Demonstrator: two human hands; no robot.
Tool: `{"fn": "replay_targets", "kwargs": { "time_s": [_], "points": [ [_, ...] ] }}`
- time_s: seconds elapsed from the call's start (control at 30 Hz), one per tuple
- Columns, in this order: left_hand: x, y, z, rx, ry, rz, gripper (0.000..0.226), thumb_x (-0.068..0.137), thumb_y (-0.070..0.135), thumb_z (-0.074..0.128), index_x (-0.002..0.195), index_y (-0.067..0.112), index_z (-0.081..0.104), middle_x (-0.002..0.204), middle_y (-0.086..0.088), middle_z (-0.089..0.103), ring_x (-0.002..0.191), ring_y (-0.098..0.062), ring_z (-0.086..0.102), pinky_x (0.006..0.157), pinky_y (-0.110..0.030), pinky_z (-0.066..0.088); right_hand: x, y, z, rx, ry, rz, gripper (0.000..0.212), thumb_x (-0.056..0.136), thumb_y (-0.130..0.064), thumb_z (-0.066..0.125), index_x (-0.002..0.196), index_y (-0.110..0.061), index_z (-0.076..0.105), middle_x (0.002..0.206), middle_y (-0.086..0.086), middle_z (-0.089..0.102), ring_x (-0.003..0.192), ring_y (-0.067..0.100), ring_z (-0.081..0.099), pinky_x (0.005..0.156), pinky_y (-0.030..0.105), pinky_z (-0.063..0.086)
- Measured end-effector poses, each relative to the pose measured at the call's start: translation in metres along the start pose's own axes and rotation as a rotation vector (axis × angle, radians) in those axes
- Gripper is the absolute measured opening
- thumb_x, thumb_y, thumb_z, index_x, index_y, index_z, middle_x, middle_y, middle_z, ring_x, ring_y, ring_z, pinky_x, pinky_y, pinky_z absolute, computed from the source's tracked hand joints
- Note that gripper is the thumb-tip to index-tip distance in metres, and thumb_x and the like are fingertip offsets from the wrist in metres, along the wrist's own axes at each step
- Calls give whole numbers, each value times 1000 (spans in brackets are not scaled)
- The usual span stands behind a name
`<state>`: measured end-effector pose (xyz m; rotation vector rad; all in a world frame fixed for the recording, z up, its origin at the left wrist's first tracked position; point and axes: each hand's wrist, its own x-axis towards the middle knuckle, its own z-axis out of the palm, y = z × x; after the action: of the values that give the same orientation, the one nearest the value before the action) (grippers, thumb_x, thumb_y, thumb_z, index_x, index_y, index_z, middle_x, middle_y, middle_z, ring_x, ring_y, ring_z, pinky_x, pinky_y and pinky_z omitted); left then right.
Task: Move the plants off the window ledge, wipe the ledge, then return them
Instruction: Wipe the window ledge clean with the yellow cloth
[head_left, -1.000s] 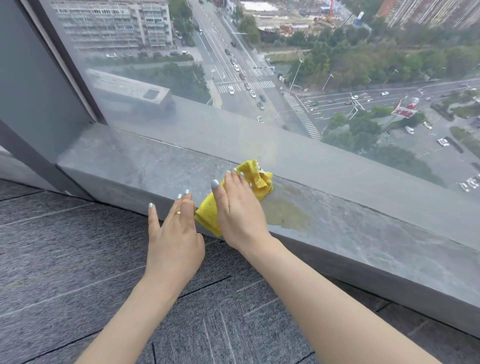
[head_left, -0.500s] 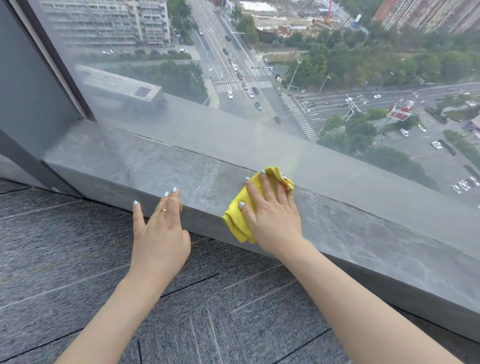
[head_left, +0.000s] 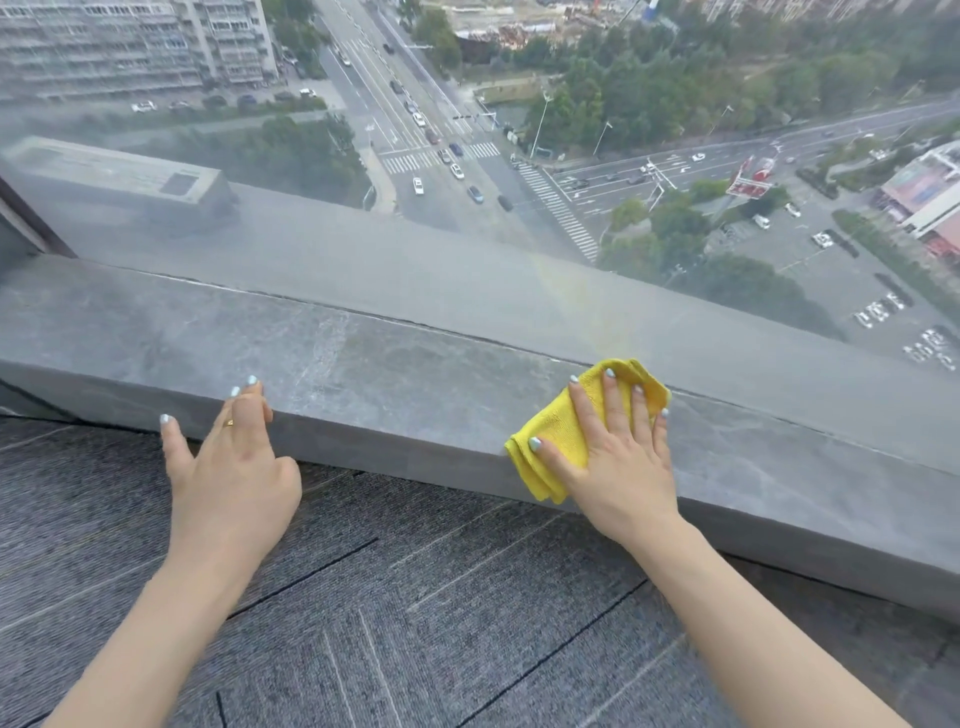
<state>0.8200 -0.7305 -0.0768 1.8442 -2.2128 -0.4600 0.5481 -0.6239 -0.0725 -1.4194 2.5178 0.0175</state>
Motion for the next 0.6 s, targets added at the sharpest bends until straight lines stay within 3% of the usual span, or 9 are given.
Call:
{"fn": "replay_targets", "kwargs": {
  "time_s": [0.07,0.17,0.23,0.33,0.4,0.43,0.53,0.6],
  "points": [
    [0,-2,2,-10,-1,-3,44,75,-4,45,117,3,35,140,-9,45,134,-23,37,113,-49,-9,-4,-2,0,19,14,26,91,66,-79,1,148,-39,-1,159,-1,-14,146,24,-15,116,42,-13],
    [1,-3,4,-15,13,6,45,74,-6,44,118,3,35,138,-9,46,133,-23,38,113,-49,-9,-7,-19,3,85,45,63,71,89,-63,21,150,-31,3,160,7,-9,146,30,-13,117,43,-11],
    [1,-2,5,-2,25,-2,45,74,-7,45,117,3,36,139,-10,46,133,-24,38,113,-51,-8,-4,-36,4,89,51,51,67,94,-53,29,150,-26,5,160,11,-9,146,33,-14,115,45,-14],
    [6,-6,11,6,-10,-21,44,74,-7,47,114,5,35,139,-12,45,125,-33,45,110,-65,10,4,-65,7,97,34,-37,66,95,-48,30,150,-21,6,159,15,-10,145,36,-15,112,48,-19],
    [8,-8,12,-43,-18,-14,43,73,-2,46,110,14,31,140,-11,42,107,-42,54,92,-74,32,7,-76,8,101,24,-97,65,95,-47,30,150,-21,7,159,14,-10,145,36,-15,110,50,-22],
    [8,-8,13,-61,-14,-29,43,73,2,45,111,17,31,139,-12,42,102,-44,56,88,-74,35,8,-75,8,91,26,-122,64,95,-46,29,150,-22,7,159,13,-9,145,35,-14,109,51,-24],
    [12,-11,16,91,-3,-31,53,74,5,49,124,11,34,124,-19,49,109,-45,52,96,-66,30,3,-43,8,30,44,-144,62,96,-47,25,150,-25,5,160,5,-8,147,30,-12,107,54,-25],
    [19,-22,24,63,-24,-42,66,69,1,49,129,18,27,106,-22,51,91,-46,56,83,-73,37,-3,-3,6,-12,44,-90,63,94,-52,15,150,-27,3,160,3,-9,147,27,-12,107,54,-24]
  ]
}}
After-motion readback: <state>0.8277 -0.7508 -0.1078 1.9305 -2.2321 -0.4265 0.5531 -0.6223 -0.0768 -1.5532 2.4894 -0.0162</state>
